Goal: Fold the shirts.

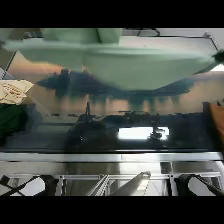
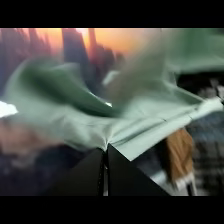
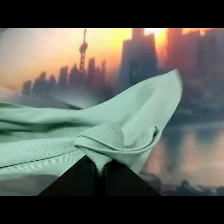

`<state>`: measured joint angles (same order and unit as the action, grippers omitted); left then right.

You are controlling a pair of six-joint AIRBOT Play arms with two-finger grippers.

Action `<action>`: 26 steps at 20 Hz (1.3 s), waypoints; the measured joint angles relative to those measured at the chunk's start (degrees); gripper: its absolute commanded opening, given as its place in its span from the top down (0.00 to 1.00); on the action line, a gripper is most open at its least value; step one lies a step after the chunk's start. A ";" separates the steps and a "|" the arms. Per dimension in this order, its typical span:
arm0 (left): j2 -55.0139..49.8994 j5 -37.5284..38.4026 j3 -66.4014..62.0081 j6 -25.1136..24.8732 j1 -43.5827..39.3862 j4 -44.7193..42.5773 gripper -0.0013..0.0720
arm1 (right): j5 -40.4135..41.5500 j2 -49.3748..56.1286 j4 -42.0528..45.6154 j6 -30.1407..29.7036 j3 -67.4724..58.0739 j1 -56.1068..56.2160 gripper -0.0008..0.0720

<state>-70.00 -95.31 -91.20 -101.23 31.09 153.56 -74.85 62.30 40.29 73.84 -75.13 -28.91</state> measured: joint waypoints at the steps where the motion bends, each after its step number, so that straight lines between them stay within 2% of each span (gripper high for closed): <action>1: 1.66 -1.14 4.04 -1.29 -1.42 0.96 0.96 | -0.76 -1.88 1.44 -0.02 1.44 0.57 0.97; 3: 5.81 -3.48 9.16 -3.67 -3.89 2.25 0.95 | -1.42 -7.06 2.16 -0.02 2.56 0.74 0.97; 6: 12.74 -4.24 7.85 -5.73 -4.33 4.00 0.95 | -0.09 -15.04 2.78 -0.04 0.98 -1.51 0.97; 9: 17.79 -1.46 -2.32 -6.67 0.46 5.31 0.95 | 3.69 -20.59 2.75 -0.13 -4.44 -5.22 0.97; 12: 17.09 -0.09 -16.31 -7.04 6.49 5.81 0.95 | 4.98 -21.03 2.08 0.04 -10.80 -7.48 0.97; 15: 11.13 1.01 -25.40 -6.62 6.84 5.84 0.95 | 2.38 -15.85 -1.46 0.81 -12.98 -7.41 0.97; 17: 5.88 1.22 -25.29 -6.56 2.12 4.00 0.95 | 0.94 -10.27 -2.93 1.18 -11.47 -4.68 0.97; 19: -0.04 2.08 -22.53 -7.19 -4.48 -2.03 0.95 | 1.22 -4.28 -3.17 1.18 -8.13 -0.76 0.97; 21: -7.87 5.49 -19.98 -9.51 -11.98 -10.21 0.95 | 4.76 3.06 -1.88 1.18 -4.22 3.74 0.97; 25: -27.82 13.77 -24.11 -12.52 -21.88 -18.95 0.95 | 15.45 19.21 0.15 0.11 -0.48 10.51 0.97; 26: -32.15 15.08 -25.94 -12.70 -23.21 -19.71 0.85 | 18.16 22.91 0.22 -0.61 -0.09 11.65 0.97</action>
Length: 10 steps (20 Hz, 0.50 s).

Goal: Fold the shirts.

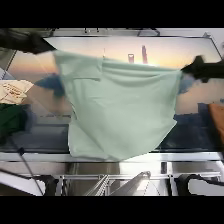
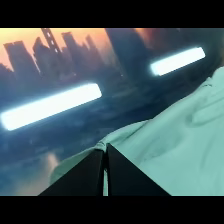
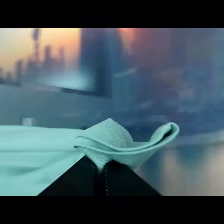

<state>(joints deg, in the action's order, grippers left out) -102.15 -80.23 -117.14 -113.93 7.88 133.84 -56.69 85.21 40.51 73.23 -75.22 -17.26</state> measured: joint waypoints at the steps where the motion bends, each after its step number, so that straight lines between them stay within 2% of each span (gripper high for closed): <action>1: -3.96 1.29 -1.33 0.09 -1.03 -0.63 0.41 | 2.34 3.13 -0.04 -1.20 0.28 0.87 0.83; 2: -6.60 3.02 -1.73 0.55 -1.51 -1.07 0.00 | 3.96 5.29 -0.24 -2.71 0.35 1.40 0.33; 3: -8.44 4.94 -1.40 0.96 -1.53 -0.79 0.01 | 5.35 6.95 -0.52 -4.44 0.20 1.64 0.02; 6: -9.40 8.24 0.74 1.40 0.50 3.34 0.01 | 4.72 8.48 -0.48 -8.44 -1.95 0.20 0.03; 7: -8.90 7.65 1.22 1.84 1.81 4.26 0.02 | 2.80 8.24 -0.11 -9.16 -2.80 -1.20 0.14; 8: -8.07 5.68 1.55 2.19 3.19 5.14 0.13 | 0.04 7.78 0.24 -9.86 -3.41 -2.99 0.38; 9: -7.21 3.28 1.88 2.51 4.39 5.86 0.28 | -2.84 7.30 0.74 -10.34 -3.69 -4.81 0.40; 10: -6.25 0.39 2.62 3.17 5.46 6.36 0.33 | -5.90 6.84 1.14 -10.91 -3.61 -6.78 0.40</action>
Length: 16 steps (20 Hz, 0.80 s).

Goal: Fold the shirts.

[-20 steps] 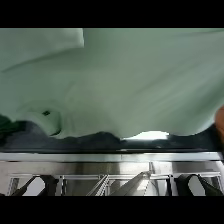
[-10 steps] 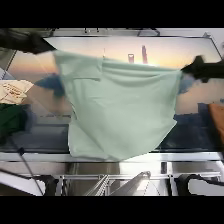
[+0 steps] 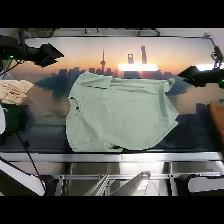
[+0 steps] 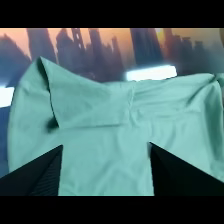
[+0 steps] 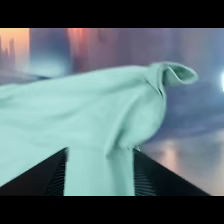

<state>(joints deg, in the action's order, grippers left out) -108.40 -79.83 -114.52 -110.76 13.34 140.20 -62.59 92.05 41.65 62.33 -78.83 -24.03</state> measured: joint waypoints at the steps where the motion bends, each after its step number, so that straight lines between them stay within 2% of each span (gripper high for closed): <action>1: 1.31 -3.48 1.68 0.48 0.96 0.26 0.33 | -3.61 -0.57 0.39 -0.44 0.87 -2.19 0.40; 2: 3.13 -6.51 4.46 0.81 1.70 0.37 0.33 | -7.02 -1.22 0.81 -0.79 2.47 -4.24 0.40; 3: 5.29 -8.87 8.04 0.79 2.19 0.76 0.33 | -9.86 -2.16 0.96 -1.18 4.94 -6.43 0.47; 4: 8.04 -10.93 12.90 0.66 2.51 0.90 0.33 | -12.24 -3.34 1.07 -1.75 8.04 -8.57 0.63; 6: 14.62 -12.22 24.41 -0.96 3.02 1.05 0.33 | -14.43 -6.08 1.99 -2.67 14.82 -12.59 0.64; 10: 28.02 -10.64 46.49 -3.78 4.52 0.68 0.33 | -12.94 -10.05 4.04 -3.52 27.36 -18.97 0.64; 16: 42.97 -8.85 66.29 -5.09 8.55 0.39 0.33 | -6.16 -11.13 4.70 -4.94 38.88 -19.26 0.64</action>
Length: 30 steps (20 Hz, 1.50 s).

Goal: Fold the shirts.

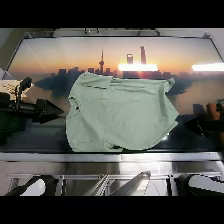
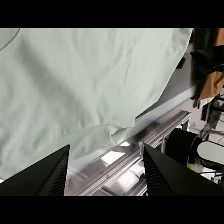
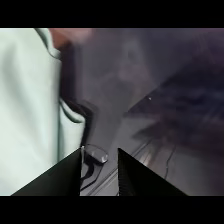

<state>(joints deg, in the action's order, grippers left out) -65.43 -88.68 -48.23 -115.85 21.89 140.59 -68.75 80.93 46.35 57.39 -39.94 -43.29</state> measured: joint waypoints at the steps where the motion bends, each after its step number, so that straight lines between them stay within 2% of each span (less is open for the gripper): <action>1: 2.08 0.26 1.88 -0.20 0.96 0.00 0.33 | 0.90 -0.09 -0.31 -0.04 1.09 0.79 0.64; 9: 15.58 3.48 8.92 -0.63 6.58 -0.09 0.33 | 6.62 1.46 -5.44 -0.52 3.58 8.70 0.64; 16: 13.09 2.99 9.46 -0.66 7.23 -0.07 0.33 | 7.72 2.84 -7.13 -0.52 3.80 11.08 0.66; 17: 11.91 2.75 9.46 -0.66 7.23 0.09 0.33 | 7.63 2.86 -7.34 -0.52 3.82 11.10 0.68; 18: 10.84 2.45 9.46 -0.66 7.23 0.24 0.33 | 7.37 2.89 -7.48 -0.50 3.80 11.08 0.86; 19: 9.86 2.27 9.46 -0.66 7.23 0.31 0.33 | 7.34 2.95 -6.95 -0.50 3.80 11.04 0.97; 25: 5.20 2.05 9.46 -0.68 7.23 0.52 0.33 | 3.50 1.79 -4.87 0.28 3.85 10.64 0.97; 30: 3.08 2.12 9.46 -0.66 7.21 0.46 0.33 | 1.86 -4.83 -1.44 4.61 3.80 5.88 0.97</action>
<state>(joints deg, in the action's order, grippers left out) -62.35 -86.56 -38.76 -116.51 29.10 141.05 -66.89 76.09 44.91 62.00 -36.14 -37.41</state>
